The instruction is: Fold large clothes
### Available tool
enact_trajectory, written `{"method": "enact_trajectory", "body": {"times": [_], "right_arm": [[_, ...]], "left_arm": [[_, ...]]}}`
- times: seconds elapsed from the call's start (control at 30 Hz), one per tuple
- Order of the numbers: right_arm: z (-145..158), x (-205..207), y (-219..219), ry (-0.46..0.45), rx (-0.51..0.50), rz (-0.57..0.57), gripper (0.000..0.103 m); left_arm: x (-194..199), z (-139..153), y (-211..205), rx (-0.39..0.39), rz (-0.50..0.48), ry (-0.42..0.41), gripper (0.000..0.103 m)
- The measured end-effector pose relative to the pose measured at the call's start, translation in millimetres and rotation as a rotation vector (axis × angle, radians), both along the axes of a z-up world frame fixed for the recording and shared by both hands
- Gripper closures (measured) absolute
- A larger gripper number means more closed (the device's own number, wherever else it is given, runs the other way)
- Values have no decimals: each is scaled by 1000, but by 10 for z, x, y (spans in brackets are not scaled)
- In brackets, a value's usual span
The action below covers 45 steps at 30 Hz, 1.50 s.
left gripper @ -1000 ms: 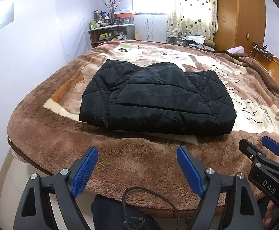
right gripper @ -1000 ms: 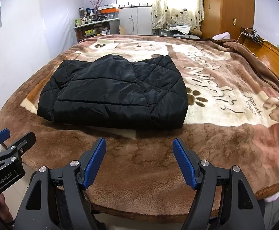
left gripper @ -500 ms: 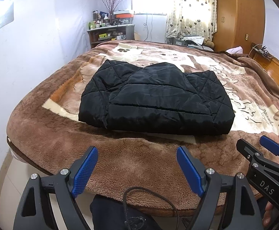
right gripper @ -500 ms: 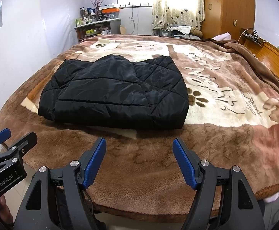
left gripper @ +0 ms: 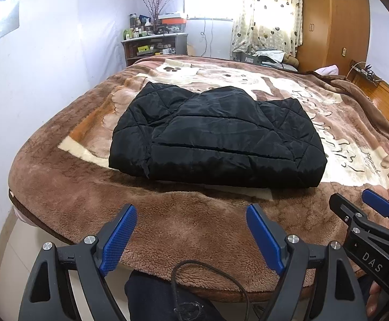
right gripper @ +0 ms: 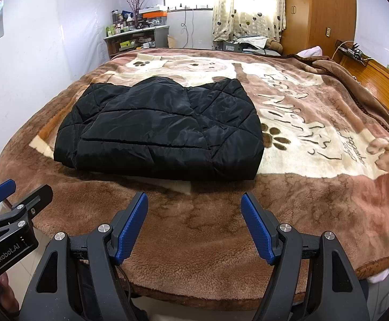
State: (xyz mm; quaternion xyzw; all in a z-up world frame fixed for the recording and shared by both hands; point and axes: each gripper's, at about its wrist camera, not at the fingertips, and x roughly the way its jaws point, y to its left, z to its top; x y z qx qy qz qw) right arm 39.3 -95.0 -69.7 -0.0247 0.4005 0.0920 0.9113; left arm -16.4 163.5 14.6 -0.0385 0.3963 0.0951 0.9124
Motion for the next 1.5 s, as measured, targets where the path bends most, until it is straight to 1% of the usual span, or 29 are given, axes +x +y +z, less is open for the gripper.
{"method": "enact_trajectory", "body": {"times": [1.17, 1.5], "right_arm": [[-3, -4, -7, 3, 0, 0, 31], [-52, -28, -12, 11, 2, 1, 31]], "left_arm": [[-18, -31, -38, -5, -2, 7, 19], [-7, -56, -43, -3, 1, 8, 19]]}}
